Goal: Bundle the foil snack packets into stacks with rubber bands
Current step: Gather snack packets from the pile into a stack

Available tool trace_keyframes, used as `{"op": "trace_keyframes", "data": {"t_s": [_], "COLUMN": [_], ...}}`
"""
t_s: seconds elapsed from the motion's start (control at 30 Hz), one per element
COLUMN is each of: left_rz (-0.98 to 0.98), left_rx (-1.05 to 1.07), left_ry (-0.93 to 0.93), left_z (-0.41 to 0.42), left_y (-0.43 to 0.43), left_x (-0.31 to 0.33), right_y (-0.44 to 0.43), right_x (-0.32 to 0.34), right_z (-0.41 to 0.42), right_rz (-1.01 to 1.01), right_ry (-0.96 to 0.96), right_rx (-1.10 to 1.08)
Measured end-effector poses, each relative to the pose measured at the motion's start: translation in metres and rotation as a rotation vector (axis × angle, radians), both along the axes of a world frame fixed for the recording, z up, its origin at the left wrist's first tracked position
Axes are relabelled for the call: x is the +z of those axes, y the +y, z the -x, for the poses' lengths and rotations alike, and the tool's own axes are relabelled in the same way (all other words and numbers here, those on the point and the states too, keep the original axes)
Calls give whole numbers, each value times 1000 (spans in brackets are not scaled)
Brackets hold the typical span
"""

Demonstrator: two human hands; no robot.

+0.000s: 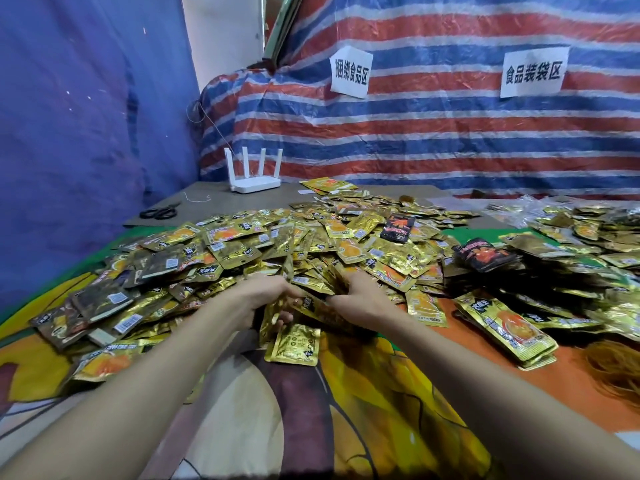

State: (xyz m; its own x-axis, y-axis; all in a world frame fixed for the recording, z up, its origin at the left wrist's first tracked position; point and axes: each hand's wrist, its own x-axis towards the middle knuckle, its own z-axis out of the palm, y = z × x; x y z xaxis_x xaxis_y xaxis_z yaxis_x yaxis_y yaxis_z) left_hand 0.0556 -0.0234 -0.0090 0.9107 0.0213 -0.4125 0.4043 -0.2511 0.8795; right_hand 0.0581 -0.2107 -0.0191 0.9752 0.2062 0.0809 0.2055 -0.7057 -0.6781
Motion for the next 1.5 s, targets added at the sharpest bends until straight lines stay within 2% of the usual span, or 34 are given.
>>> {"op": "trace_keyframes", "data": {"t_s": [0.1, 0.17, 0.33, 0.47, 0.57, 0.67, 0.87, 0.97, 1.13, 1.27, 1.37, 1.5], "left_rz": [-53, -12, 256, 479, 501, 499, 488, 393, 365, 450, 509, 442], "left_rx": [49, 100, 214, 302, 366, 257, 31, -19, -87, -77, -70, -115], "left_ry": [-69, -125, -288, -287, -350, -439, -544, -601, -624, -592, -561, -589], "left_z": [-1, -1, 0, 4, 5, 11, 8, 9, 15, 13, 13, 11], "left_y": [-12, -18, -34, -56, -66, -70, -72, -78, -81, -85, -87, -87], "left_x": [1, 3, 4, -1, -9, -18, -22, -24, -30, -35, -36, -38], "right_y": [3, 5, 8, 16, 18, 16, 17, 21, 21, 16, 11, 7], "right_x": [-3, -5, -6, -5, -10, -14, -23, -30, -29, -23, -20, -18], "right_z": [2, 2, 3, 8, 10, 10, 12, 12, 16, 15, 17, 16], "right_rz": [-55, -87, -321, -416, -473, -617, -647, -634, -1111, -1353, -1383, -1308], "right_ry": [-29, -59, -108, -161, -153, -151, -199, -168, 159, 247, 217, 118], "right_rx": [3, -19, 59, 115, 120, 81, 65, 68, 22, 18, 46, 63]}}
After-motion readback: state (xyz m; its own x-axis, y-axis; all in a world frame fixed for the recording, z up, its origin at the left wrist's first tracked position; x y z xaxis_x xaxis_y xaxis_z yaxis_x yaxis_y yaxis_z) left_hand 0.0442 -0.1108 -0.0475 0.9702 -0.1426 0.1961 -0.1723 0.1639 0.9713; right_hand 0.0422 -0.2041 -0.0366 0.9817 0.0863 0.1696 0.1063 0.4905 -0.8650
